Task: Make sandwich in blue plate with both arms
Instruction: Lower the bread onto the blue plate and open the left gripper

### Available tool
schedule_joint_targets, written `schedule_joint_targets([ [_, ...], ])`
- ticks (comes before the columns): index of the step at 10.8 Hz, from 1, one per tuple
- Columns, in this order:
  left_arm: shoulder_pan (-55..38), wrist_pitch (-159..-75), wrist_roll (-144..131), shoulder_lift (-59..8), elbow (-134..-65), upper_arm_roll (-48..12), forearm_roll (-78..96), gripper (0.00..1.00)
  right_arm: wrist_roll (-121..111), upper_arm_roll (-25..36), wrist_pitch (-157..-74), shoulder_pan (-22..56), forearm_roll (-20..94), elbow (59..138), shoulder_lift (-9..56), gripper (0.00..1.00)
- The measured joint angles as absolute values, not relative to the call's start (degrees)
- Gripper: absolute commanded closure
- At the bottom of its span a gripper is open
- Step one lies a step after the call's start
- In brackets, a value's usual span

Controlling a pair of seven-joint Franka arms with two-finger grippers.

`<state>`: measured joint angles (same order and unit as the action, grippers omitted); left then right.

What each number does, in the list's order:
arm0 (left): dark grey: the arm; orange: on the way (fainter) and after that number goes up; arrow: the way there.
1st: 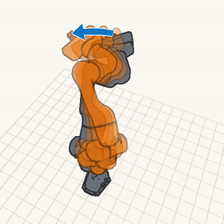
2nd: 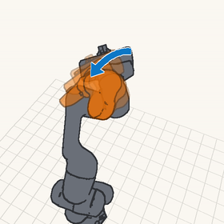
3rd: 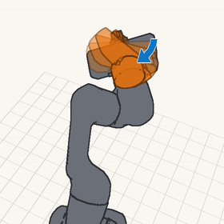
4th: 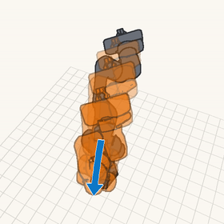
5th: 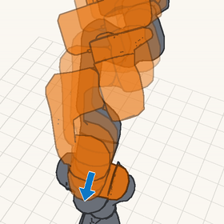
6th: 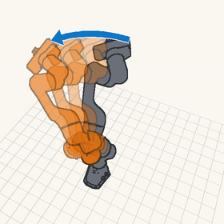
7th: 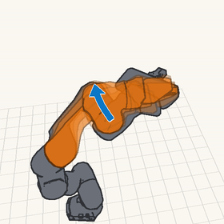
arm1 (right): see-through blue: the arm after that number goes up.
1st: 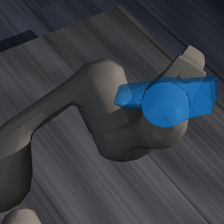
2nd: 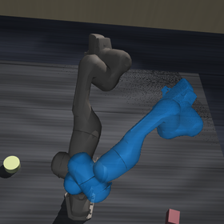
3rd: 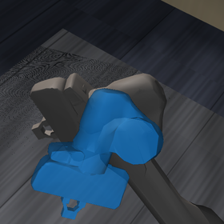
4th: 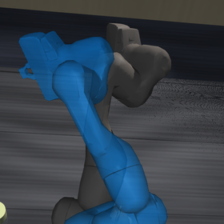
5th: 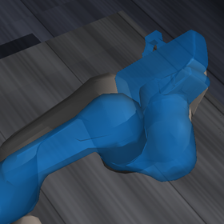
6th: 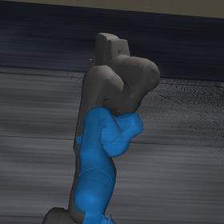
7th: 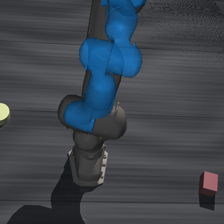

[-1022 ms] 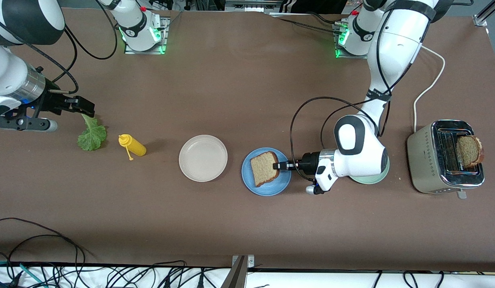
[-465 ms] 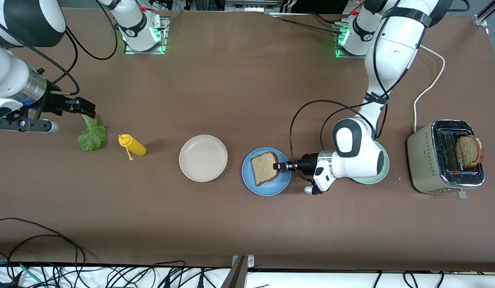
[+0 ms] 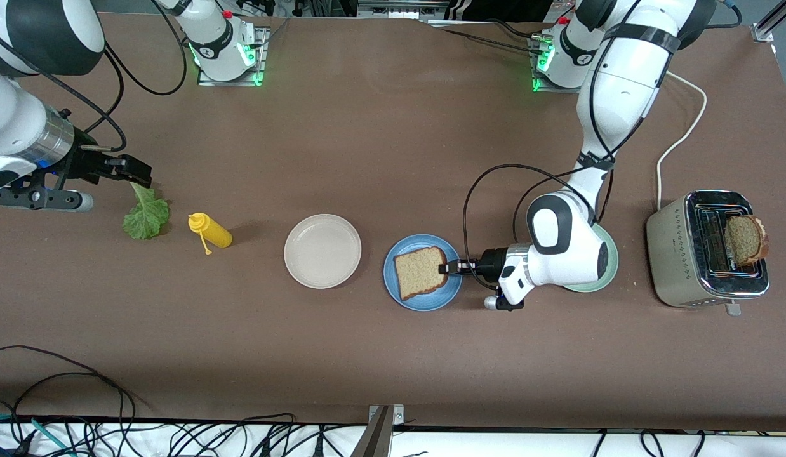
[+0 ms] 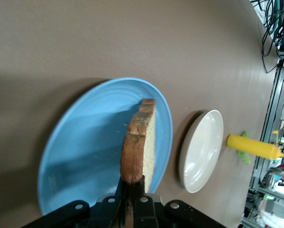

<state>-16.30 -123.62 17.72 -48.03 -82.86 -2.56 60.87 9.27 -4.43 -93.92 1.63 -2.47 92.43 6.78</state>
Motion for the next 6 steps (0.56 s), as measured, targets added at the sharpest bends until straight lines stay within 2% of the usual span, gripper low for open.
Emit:
schedule_joint_targets([
  [1,-16.03,-123.62,19.95,-48.56,-82.86,-2.35,60.87,0.01,9.27,-4.43,-93.96,1.63,-2.47,92.43,6.78,0.00],
  [6,-14.50,-124.42,21.77,-49.72,-82.85,-0.80,60.87,0.00,9.25,-2.77,-94.07,1.45,-2.53,92.46,7.92,0.00],
])
